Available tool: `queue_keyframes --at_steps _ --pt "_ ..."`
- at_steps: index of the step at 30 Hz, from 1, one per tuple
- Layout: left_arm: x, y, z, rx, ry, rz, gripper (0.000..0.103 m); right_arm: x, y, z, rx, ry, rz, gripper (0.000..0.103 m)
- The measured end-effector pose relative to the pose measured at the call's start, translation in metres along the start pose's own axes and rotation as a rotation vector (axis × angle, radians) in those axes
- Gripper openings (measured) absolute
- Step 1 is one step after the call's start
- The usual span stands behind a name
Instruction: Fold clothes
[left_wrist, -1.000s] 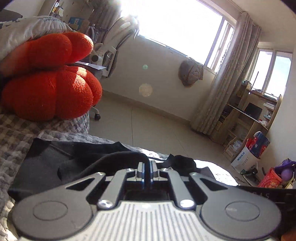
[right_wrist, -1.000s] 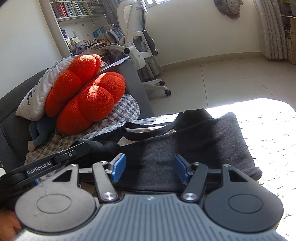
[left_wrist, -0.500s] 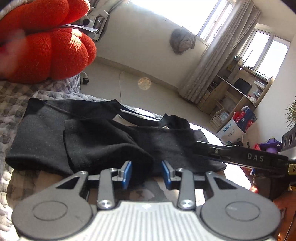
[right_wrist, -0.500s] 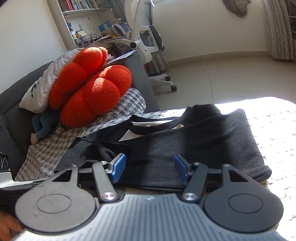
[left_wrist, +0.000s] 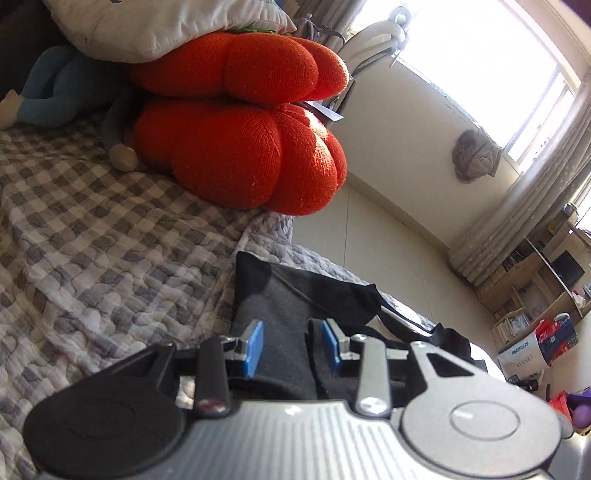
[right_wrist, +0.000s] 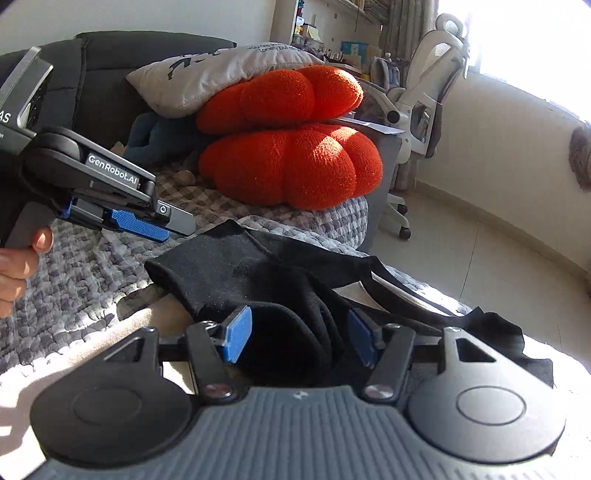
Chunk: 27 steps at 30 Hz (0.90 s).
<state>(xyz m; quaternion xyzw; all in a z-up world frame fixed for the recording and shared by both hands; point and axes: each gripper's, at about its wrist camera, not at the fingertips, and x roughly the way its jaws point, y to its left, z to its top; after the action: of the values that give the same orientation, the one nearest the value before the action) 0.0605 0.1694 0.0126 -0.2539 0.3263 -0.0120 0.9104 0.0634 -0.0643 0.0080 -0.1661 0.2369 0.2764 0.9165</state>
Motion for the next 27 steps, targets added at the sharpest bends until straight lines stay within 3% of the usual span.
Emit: queue_keyframes --at_steps 7,9,11,14,19,22,27 --pt "0.006 0.019 0.001 -0.082 0.039 0.083 0.035 0.032 0.047 -0.008 -0.386 0.052 -0.115 0.061" --pt "0.006 0.022 0.001 -0.096 0.040 0.090 0.035 0.041 0.059 -0.012 -0.494 0.056 -0.156 0.056" --pt "0.006 0.025 0.002 -0.107 0.040 0.095 0.035 0.050 0.073 -0.016 -0.623 0.054 -0.193 0.041" --pt "0.006 0.028 0.002 -0.116 0.038 0.097 0.035 0.058 0.073 -0.012 -0.639 0.053 -0.204 0.018" --pt "0.008 0.030 0.003 -0.115 0.039 0.094 0.034 0.043 0.021 0.016 -0.253 0.015 -0.222 0.011" --pt "0.009 0.028 0.003 -0.107 0.042 0.088 0.026 0.027 -0.028 0.021 0.026 0.001 -0.235 0.010" --pt "0.009 0.026 0.002 -0.107 0.041 0.078 0.025 -0.006 -0.104 0.001 0.472 -0.016 -0.190 0.010"
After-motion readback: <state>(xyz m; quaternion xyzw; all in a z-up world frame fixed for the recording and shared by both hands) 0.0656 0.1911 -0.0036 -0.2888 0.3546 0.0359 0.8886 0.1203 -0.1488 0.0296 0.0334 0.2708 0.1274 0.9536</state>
